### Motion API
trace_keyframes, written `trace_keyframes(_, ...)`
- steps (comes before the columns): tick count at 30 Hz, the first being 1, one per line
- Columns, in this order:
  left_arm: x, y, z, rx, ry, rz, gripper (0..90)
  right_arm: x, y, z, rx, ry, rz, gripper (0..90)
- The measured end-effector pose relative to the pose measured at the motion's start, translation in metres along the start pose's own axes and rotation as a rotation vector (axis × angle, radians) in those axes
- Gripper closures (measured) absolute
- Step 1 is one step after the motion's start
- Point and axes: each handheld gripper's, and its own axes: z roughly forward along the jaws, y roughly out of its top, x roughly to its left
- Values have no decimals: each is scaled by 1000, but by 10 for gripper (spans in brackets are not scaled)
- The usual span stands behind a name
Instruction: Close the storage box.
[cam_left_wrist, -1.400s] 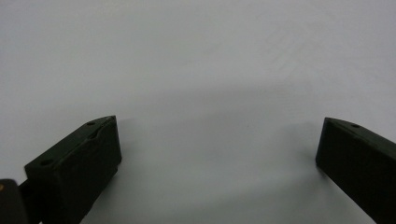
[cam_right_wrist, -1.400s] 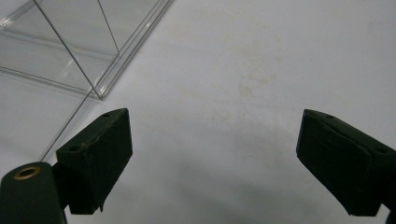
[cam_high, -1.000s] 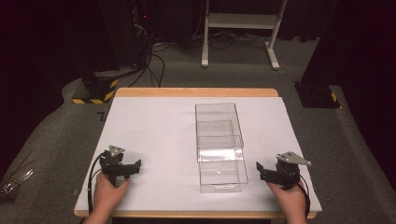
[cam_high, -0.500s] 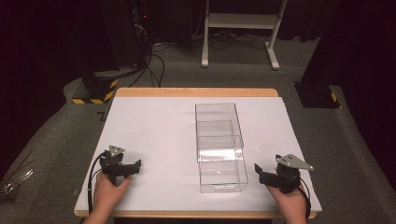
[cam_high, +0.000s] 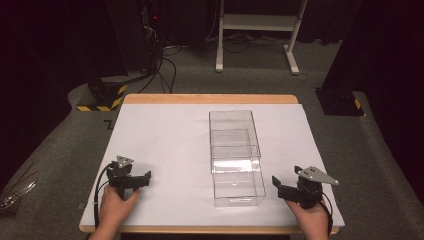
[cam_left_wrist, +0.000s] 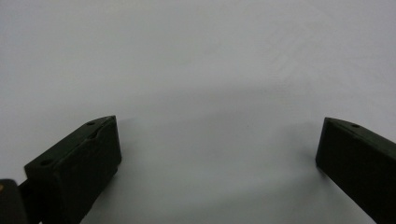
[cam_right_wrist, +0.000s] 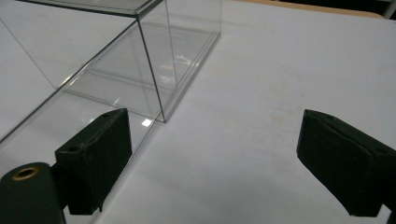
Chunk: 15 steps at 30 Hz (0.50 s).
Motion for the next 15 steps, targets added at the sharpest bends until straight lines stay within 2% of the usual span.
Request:
trace_keyframes(3, 0, 0, 0, 0, 0, 0, 3, 2, 0, 0, -1, 9, -15, 102)
trace_keyframes(8, 0, 0, 0, 0, 0, 0, 3, 6, -2, -6, -35, 18, -24, 102)
trace_keyframes(15, 0, 0, 0, 0, 0, 0, 3, 5, -5, -15, -51, 27, -7, 108)
